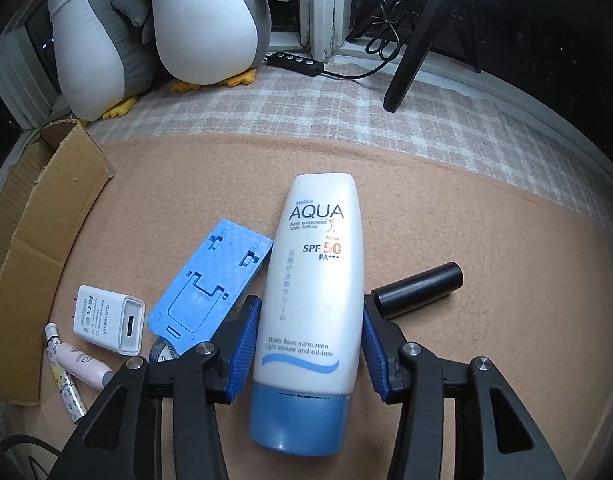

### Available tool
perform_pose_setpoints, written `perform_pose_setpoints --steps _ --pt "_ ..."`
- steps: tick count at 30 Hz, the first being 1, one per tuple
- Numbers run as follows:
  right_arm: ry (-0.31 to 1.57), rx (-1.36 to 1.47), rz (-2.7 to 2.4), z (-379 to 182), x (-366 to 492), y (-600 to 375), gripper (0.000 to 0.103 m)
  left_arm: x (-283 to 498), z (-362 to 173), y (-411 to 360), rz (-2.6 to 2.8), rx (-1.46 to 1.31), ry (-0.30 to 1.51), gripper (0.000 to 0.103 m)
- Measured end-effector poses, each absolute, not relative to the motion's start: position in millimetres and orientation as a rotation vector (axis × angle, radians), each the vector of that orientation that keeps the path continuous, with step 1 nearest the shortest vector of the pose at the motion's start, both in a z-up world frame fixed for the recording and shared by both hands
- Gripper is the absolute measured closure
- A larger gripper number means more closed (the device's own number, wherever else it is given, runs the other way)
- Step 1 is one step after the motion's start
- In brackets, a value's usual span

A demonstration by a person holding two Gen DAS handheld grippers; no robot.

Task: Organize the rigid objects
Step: 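Grasp the white AQUA sunscreen tube with the right tool and lift, then carry the sunscreen tube to the box and release it inside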

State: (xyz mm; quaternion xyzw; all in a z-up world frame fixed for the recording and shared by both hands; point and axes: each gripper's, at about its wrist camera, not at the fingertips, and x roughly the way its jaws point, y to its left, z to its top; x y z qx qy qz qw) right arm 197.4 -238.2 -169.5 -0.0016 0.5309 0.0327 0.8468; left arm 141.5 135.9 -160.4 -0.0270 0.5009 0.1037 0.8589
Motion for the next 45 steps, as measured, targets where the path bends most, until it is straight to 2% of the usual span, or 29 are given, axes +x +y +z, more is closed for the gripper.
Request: perform_pose_setpoints --steps 11,34,45 --pt "1.101 0.181 0.09 -167 176 -258 0.06 142 -160 136 0.218 -0.056 1.052 0.065" --pt "1.031 0.201 0.102 -139 158 -261 0.063 142 -160 136 0.22 -0.054 1.052 0.065" --pt "0.959 0.212 0.171 -102 160 -238 0.063 142 -160 136 0.219 -0.055 1.052 0.065"
